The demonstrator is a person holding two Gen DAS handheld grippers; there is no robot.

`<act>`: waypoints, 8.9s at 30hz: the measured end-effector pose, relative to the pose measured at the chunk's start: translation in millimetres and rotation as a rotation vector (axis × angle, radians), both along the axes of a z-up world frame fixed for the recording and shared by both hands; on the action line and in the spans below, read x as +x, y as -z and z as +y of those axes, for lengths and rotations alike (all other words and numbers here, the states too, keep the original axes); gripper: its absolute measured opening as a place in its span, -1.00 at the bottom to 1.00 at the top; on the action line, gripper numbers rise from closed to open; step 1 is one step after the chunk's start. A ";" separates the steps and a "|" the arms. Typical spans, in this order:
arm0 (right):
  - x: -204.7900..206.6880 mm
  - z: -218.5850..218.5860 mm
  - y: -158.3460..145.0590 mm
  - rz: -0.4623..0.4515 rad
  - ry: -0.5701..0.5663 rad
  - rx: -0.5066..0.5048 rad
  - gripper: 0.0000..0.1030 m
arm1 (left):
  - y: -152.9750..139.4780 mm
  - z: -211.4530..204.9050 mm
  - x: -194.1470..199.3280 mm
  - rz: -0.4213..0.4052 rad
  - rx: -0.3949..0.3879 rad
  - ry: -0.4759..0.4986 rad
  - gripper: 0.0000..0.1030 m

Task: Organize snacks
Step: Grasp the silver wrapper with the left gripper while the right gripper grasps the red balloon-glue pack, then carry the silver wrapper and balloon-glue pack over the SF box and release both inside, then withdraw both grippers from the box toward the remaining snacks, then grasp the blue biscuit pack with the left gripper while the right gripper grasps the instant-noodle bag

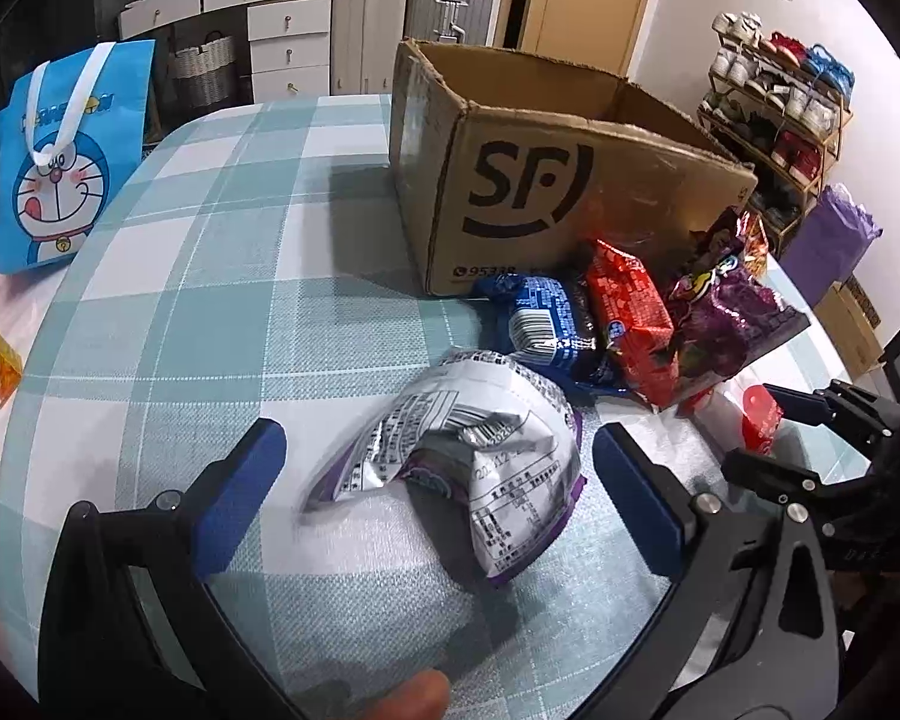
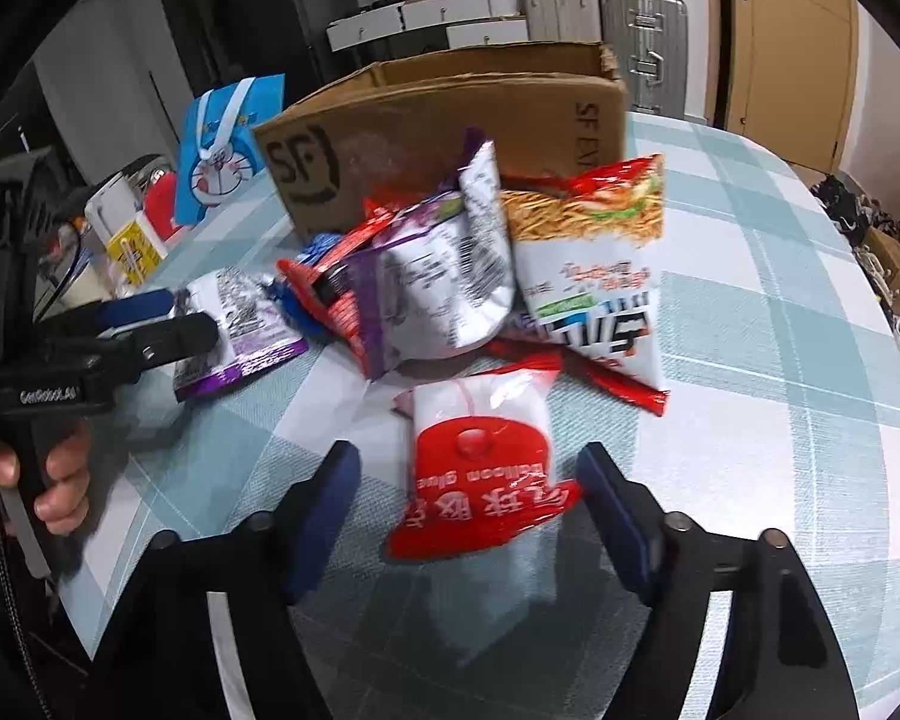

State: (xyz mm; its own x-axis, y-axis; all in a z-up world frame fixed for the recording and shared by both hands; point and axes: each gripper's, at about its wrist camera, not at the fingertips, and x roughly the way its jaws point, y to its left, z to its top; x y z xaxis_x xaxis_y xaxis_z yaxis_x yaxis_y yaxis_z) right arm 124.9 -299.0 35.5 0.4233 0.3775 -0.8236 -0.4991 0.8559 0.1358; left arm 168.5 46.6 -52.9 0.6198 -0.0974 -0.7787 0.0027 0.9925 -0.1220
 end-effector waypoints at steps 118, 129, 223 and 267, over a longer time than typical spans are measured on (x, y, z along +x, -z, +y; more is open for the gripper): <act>87.8 4.1 -120.7 -0.299 0.058 0.247 -0.14 | -111.8 -25.8 74.8 -0.273 -0.063 0.022 -0.05; 109.9 14.8 -99.1 -0.278 0.060 0.234 -0.14 | -98.8 -23.1 112.1 -0.258 -0.062 0.016 -0.05; 70.3 -49.6 -28.9 -0.074 0.172 0.080 0.99 | 19.6 -11.9 91.9 0.063 -0.038 0.007 0.98; 86.2 -33.6 -0.6 -0.037 0.114 0.042 0.79 | 35.6 6.5 99.7 0.088 0.028 -0.011 0.81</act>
